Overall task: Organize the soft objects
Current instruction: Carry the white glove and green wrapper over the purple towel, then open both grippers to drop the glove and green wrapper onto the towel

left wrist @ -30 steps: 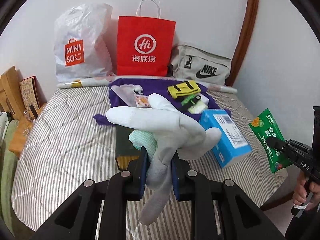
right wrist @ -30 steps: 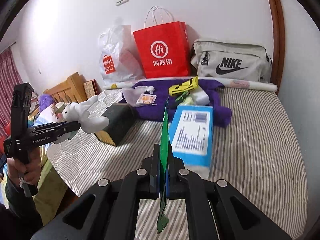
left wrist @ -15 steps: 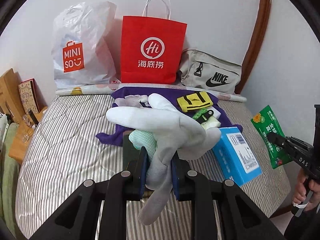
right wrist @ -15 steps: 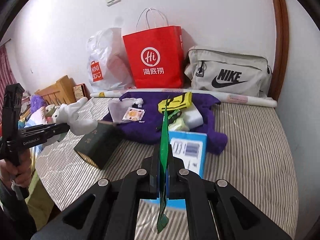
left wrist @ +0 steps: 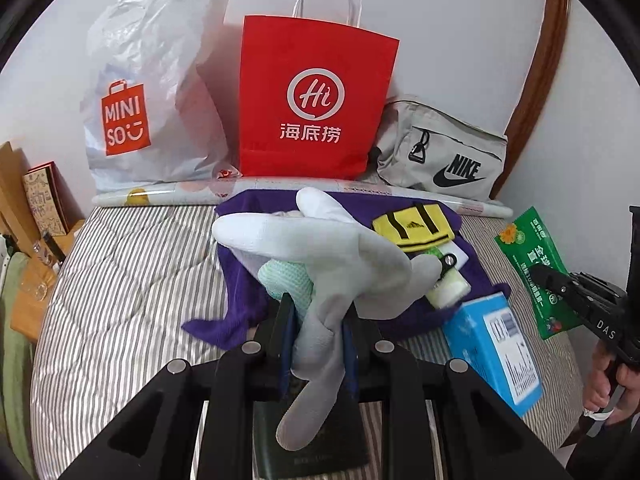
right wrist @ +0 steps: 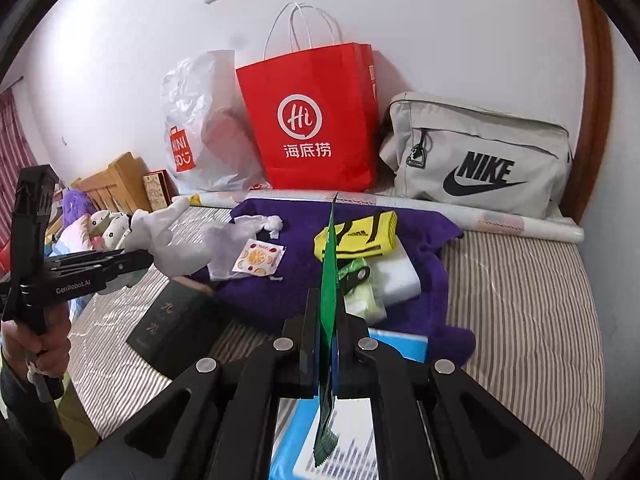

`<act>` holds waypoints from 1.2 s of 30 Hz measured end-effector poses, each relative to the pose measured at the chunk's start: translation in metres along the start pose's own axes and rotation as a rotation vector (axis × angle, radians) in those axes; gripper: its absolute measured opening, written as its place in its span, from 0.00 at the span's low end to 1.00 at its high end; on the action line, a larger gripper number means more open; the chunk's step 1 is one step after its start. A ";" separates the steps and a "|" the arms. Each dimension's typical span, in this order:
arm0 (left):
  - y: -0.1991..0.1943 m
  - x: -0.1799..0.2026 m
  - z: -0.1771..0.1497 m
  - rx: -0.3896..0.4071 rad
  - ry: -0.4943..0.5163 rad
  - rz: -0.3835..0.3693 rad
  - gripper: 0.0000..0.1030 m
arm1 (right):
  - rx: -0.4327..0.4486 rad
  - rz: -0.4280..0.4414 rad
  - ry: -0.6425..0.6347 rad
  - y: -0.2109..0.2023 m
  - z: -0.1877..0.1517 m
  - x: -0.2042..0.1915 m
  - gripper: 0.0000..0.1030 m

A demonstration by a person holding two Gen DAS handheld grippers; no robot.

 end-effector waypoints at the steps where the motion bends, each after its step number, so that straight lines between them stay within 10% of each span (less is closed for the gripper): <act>1: 0.004 -0.001 0.003 -0.001 0.000 0.000 0.20 | -0.002 0.001 0.000 0.002 0.001 0.000 0.04; 36: 0.137 -0.023 0.028 -0.232 -0.056 -0.041 0.35 | -0.197 0.023 -0.070 0.137 0.018 -0.018 0.07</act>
Point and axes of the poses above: each gripper's, at about its wrist camera, not at the fingertips, and y roughly the way its jaws point, x to its right, z to its top, the point moved 5 cm from there along y, roughly the way its jaws point, and after that the axes turned 8 degrees about -z, right-handed, at the moved point
